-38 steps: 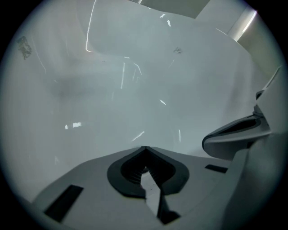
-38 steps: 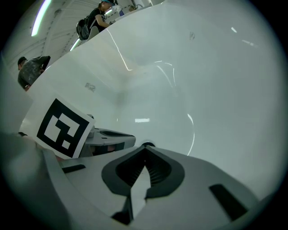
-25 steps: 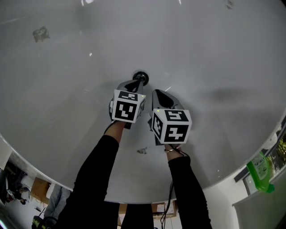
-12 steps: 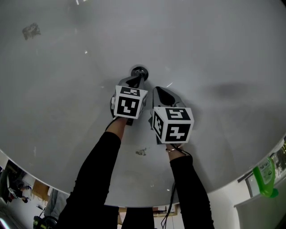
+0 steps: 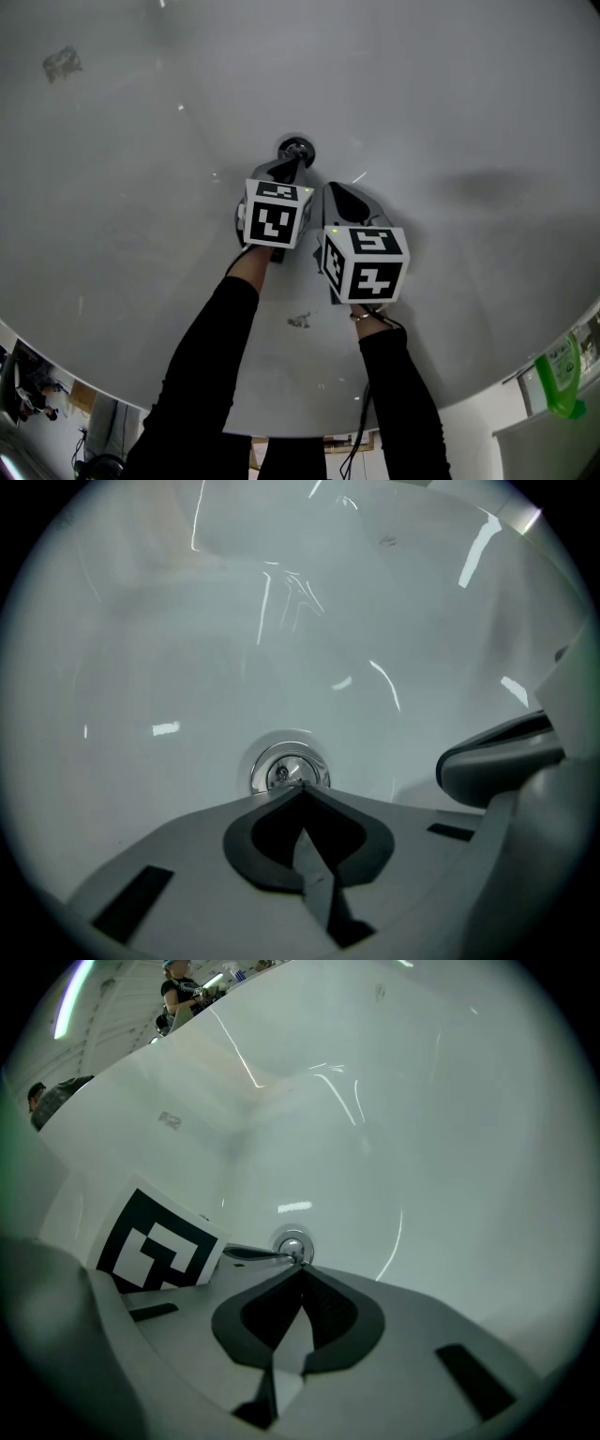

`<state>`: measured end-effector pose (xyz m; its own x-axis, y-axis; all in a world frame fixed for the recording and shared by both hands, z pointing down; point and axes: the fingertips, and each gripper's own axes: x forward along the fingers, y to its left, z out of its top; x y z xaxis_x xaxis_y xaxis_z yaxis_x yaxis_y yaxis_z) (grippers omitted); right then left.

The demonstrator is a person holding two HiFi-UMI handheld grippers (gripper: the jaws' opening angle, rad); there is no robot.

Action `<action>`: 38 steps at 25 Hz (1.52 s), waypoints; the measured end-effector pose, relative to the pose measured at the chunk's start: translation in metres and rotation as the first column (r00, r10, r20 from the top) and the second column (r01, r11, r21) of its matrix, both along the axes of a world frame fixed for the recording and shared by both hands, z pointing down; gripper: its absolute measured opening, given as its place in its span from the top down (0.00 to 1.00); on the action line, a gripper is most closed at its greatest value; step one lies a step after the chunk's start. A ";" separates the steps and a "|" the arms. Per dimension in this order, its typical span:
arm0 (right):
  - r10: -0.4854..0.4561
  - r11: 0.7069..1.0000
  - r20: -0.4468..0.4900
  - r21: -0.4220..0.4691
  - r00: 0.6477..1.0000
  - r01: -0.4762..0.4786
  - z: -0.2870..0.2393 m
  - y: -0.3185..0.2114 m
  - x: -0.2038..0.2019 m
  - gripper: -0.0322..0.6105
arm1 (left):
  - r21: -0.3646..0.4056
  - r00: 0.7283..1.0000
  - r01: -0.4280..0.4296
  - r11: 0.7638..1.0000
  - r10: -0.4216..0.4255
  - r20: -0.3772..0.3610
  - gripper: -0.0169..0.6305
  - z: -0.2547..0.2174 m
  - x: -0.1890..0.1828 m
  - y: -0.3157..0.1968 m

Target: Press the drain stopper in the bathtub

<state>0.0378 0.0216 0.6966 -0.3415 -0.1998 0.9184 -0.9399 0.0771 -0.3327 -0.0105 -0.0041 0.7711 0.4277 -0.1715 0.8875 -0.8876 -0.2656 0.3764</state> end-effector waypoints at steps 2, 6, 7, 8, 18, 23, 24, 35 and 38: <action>0.001 1.000 -0.003 -0.003 1.000 -0.001 0.001 0.000 0.001 0.95 | -0.010 1.000 0.012 1.000 -0.012 0.005 0.97 0.001 -0.001 0.000; 0.006 1.000 -0.001 -0.007 1.000 -0.006 0.003 0.001 0.003 0.95 | -0.028 0.999 0.032 0.999 -0.032 0.008 0.97 0.001 0.001 0.000; 0.007 1.000 -0.001 -0.007 1.000 -0.007 0.003 0.001 0.004 0.95 | -0.030 0.999 0.035 0.999 -0.034 0.010 0.97 0.001 0.001 0.001; 0.008 1.000 -0.001 -0.007 1.000 -0.008 0.003 0.001 0.005 0.95 | -0.033 0.999 0.037 0.999 -0.037 0.011 0.97 0.000 0.002 0.001; 0.007 1.000 -0.020 -0.004 1.000 -0.007 -0.003 0.000 0.013 0.95 | -0.089 0.994 0.105 0.991 -0.102 0.034 0.97 0.002 0.003 0.000; 0.014 1.000 -0.033 -0.002 0.999 -0.014 -0.007 -0.001 0.018 0.95 | -0.125 0.991 0.112 0.986 -0.102 0.082 0.97 0.006 0.004 0.000; 0.014 1.000 -0.034 0.000 0.999 -0.014 -0.008 -0.001 0.018 0.95 | -0.121 0.992 0.104 0.987 -0.094 0.089 0.97 0.006 0.005 0.000; 0.033 0.999 -0.029 0.022 0.999 -0.032 -0.017 -0.001 0.020 0.95 | -0.036 0.994 0.063 0.997 -0.060 0.093 0.97 -0.008 0.005 0.002; 0.037 0.999 -0.028 0.026 0.999 -0.036 -0.021 0.000 0.017 0.95 | -0.034 0.995 0.045 0.998 -0.042 0.095 0.97 -0.008 0.004 0.003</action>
<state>0.0548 0.0212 0.6758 -0.3076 -0.2356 0.9219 -0.9512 0.0505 -0.3045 -0.0061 -0.0015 0.7632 0.3349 -0.1552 0.9294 -0.9299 -0.2135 0.2994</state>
